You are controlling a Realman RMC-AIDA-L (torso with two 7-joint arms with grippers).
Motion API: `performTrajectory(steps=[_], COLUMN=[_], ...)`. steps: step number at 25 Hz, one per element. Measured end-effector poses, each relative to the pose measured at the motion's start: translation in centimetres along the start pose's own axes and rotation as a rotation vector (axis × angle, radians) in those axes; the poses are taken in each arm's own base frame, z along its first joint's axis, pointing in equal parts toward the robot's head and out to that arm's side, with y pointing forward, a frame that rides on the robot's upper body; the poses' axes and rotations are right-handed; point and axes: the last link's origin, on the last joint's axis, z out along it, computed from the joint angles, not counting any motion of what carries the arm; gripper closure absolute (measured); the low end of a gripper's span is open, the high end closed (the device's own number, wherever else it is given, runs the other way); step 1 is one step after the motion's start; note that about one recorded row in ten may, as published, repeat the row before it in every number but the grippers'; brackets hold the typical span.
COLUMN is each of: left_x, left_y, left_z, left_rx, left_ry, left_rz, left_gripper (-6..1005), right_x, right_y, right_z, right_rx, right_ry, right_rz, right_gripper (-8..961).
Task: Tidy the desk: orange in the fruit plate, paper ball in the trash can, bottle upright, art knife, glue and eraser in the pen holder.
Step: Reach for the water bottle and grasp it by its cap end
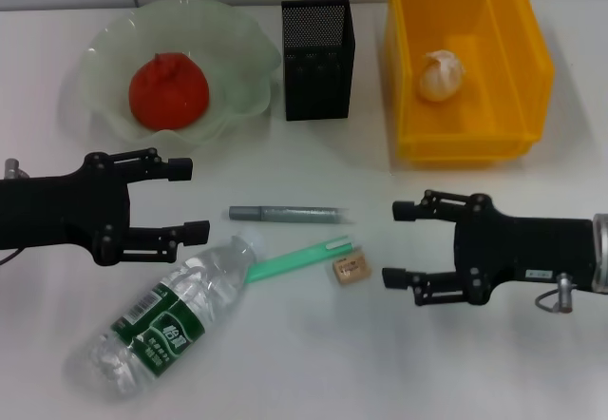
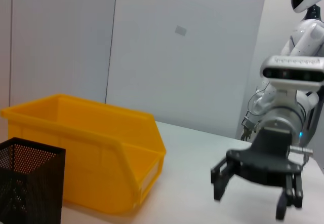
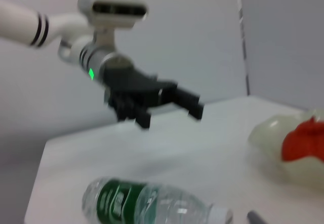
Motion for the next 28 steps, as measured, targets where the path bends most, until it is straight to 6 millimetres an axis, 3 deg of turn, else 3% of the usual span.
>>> performTrajectory(steps=[5, 11, 20, 28], left_x=[0.9, 3.5, 6.4, 7.8], left_y=[-0.5, -1.6, -4.0, -4.2], left_z=[0.0, 1.2, 6.2, 9.6], left_rx=[0.002, -0.004, 0.055, 0.121], left_ry=[-0.009, -0.059, -0.377, -0.635], left_rz=[-0.017, -0.042, -0.202, -0.364], left_gripper=[162, 163, 163, 164], right_x=[0.5, 0.7, 0.8, 0.4], right_y=[0.0, 0.1, -0.4, -0.8], right_z=[0.2, 0.0, 0.1, 0.2], right_rx=[-0.001, 0.01, 0.028, 0.032], right_ry=[0.032, 0.032, 0.053, 0.056], right_rz=[-0.031, -0.044, -0.051, -0.064], right_gripper=[121, 120, 121, 121])
